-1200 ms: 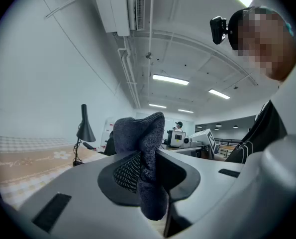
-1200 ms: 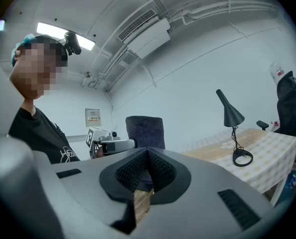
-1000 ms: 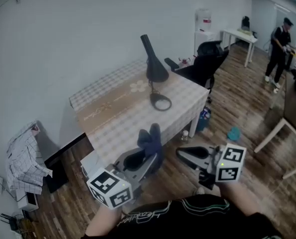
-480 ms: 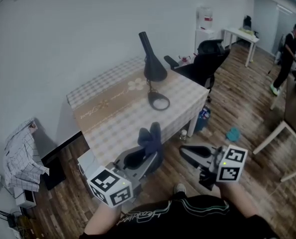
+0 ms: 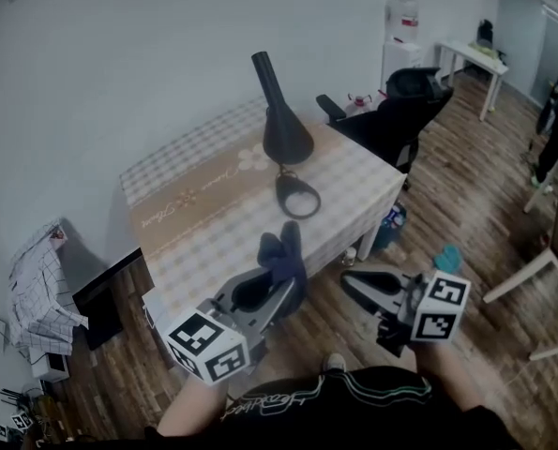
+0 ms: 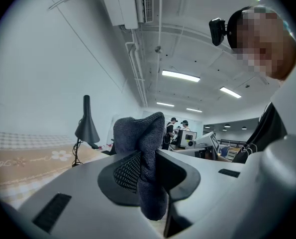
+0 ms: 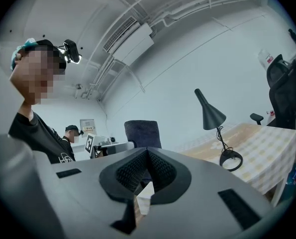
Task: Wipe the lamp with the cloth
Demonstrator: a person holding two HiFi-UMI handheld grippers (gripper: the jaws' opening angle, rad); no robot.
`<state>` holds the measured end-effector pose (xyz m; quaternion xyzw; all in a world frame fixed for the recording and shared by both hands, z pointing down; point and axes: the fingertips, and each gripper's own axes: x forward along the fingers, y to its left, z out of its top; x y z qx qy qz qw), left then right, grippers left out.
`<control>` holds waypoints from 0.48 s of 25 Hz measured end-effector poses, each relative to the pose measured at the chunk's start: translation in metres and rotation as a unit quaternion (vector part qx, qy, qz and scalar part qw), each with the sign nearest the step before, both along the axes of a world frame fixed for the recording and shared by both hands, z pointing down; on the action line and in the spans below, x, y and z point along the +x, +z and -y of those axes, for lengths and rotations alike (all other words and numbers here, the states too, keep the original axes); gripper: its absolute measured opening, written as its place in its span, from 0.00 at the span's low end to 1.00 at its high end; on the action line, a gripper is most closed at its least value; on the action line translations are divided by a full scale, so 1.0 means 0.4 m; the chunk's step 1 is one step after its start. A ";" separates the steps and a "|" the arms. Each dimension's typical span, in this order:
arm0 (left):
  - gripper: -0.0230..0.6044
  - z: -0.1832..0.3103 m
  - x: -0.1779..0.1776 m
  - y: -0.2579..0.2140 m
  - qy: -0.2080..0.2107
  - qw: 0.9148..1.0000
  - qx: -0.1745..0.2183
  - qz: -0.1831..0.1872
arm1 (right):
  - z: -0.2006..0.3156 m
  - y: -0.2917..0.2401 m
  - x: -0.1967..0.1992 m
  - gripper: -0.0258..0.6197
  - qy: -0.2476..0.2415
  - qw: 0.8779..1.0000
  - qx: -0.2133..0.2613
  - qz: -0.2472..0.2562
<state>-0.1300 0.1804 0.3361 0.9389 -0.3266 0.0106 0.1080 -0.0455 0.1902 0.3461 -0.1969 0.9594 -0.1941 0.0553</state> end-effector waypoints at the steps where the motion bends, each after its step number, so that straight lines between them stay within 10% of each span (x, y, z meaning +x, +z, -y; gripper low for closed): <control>1: 0.15 0.032 0.013 0.005 -0.004 1.000 -0.005 -0.002 | 0.031 0.003 0.016 0.06 -0.001 1.000 -0.002 0.001; 12: 0.15 0.296 0.057 -0.005 -0.055 0.998 0.001 -0.002 | 0.265 0.045 0.111 0.06 -0.034 0.999 -0.009 -0.016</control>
